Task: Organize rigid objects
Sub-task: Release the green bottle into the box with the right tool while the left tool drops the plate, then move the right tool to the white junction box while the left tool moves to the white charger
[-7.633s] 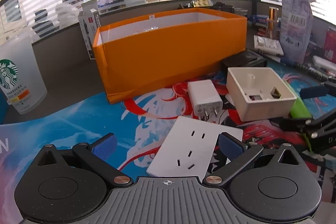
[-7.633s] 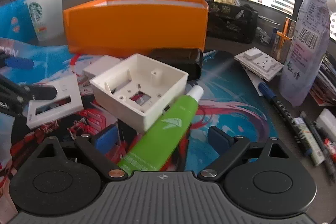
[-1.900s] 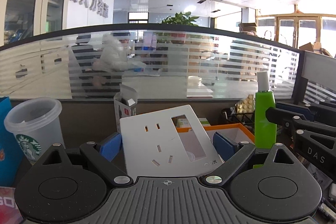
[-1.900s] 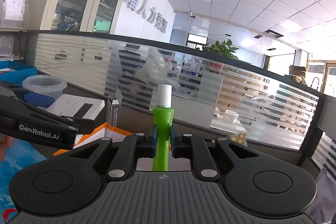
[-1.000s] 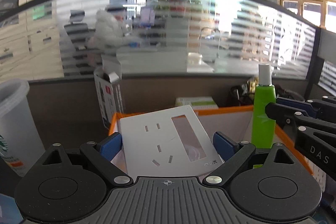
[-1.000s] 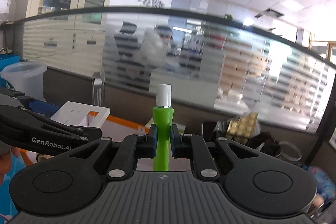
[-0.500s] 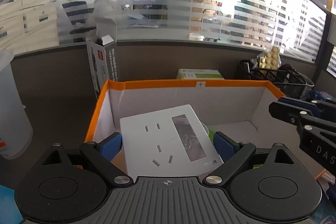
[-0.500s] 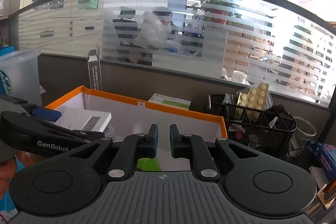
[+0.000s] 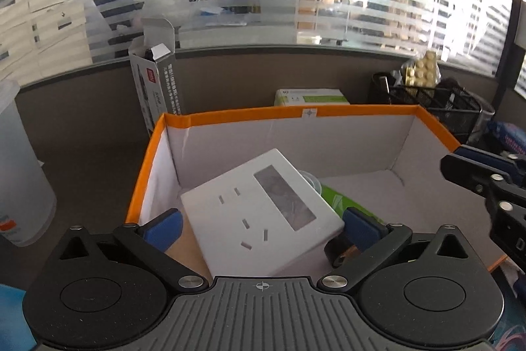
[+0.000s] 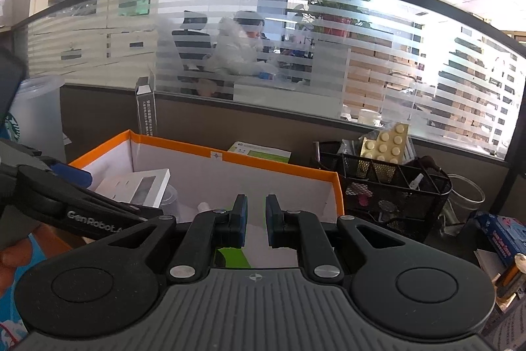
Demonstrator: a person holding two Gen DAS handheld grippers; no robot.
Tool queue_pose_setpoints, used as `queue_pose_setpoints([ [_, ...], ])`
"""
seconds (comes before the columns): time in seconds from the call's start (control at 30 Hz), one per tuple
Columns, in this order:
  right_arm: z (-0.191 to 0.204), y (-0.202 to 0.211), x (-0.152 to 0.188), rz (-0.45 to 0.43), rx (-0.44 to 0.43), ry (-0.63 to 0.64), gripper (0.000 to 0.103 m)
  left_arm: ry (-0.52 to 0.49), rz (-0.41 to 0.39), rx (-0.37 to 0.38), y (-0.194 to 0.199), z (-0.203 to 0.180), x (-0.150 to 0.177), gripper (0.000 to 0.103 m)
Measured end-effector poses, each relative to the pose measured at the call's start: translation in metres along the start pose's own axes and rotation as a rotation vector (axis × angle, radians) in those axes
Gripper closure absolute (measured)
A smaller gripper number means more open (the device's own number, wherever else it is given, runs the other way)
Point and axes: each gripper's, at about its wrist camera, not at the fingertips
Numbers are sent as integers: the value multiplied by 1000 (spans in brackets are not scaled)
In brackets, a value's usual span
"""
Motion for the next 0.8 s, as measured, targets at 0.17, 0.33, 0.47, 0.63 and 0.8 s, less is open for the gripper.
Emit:
queue_pose_setpoints([
  [0.17, 6, 16, 3, -8, 7, 14, 92, -52, -46, -66, 18, -3, 0, 0],
  [0.33, 8, 33, 5, -21, 24, 13, 92, -45, -15, -102, 19, 2, -1, 0],
  [0.47, 12, 49, 8, -33, 33, 18, 92, 2, 40, -79, 25, 11, 1, 0],
  [0.63, 14, 66, 12, -43, 47, 17, 92, -97, -107, -301, 48, -3, 5, 0],
  [0.8, 15, 82, 20, -48, 57, 9, 92, -102, -143, -404, 56, -2, 5, 0],
])
Point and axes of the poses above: each gripper's, at about its wrist camera, not at the fingertips, and y roughly against the way its jaws point, z to its left, x to its underside, and after that the axes turned 14 degrees about -x, right-handed
